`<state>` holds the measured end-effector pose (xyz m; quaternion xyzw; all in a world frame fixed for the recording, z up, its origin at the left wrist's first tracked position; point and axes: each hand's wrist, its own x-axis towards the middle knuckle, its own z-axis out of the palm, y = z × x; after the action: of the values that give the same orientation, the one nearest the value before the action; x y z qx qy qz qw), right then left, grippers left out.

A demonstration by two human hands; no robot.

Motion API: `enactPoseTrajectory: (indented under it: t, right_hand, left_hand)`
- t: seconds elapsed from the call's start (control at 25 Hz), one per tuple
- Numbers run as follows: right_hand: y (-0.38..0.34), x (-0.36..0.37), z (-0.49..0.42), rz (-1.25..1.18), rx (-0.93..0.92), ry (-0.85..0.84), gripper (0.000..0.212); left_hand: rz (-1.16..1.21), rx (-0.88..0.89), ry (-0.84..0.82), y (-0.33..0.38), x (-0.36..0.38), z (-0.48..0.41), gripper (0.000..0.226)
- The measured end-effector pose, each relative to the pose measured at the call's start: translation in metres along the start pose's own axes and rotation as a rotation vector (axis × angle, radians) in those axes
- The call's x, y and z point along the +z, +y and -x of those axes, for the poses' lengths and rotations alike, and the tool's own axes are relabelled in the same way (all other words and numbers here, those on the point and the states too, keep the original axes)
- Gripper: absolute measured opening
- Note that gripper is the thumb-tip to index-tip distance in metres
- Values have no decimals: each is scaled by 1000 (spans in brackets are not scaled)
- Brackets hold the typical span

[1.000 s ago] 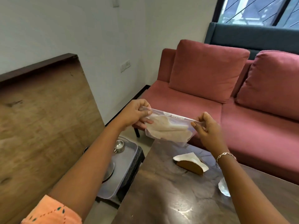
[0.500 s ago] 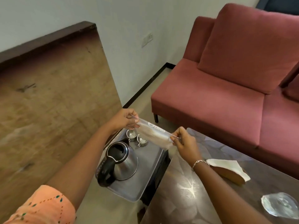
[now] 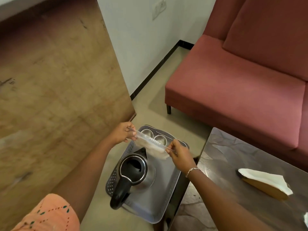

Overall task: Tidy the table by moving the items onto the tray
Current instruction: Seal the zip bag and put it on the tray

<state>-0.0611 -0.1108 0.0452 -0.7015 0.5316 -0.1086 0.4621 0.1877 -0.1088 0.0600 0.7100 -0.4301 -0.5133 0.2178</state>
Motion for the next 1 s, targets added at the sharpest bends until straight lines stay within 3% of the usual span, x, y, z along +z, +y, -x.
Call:
enactPoseTrajectory:
  t: [0.16, 0.32, 0.56, 0.8, 0.88, 1.0]
  right_hand:
    - [7, 19, -18, 31, 22, -64, 29]
    - [15, 36, -31, 27, 57, -107, 19]
    - [31, 55, -41, 40, 117, -147, 36]
    - [43, 62, -43, 73, 87, -190, 9]
    - [44, 59, -39, 107, 57, -219, 25]
    - [42, 49, -26, 188, 8, -172, 41]
  left_hand:
    - [-37, -65, -9, -25, -3, -17, 21]
    - [-69, -115, -1, -40, -1, -27, 21]
    - [-112, -164, -3, -61, 8, -35, 25]
    - [-115, -190, 33, -72, 18, -36, 29]
    - [-160, -184, 47, -72, 18, -32, 30]
    - [-320, -130, 200, -67, 20, -25, 38]
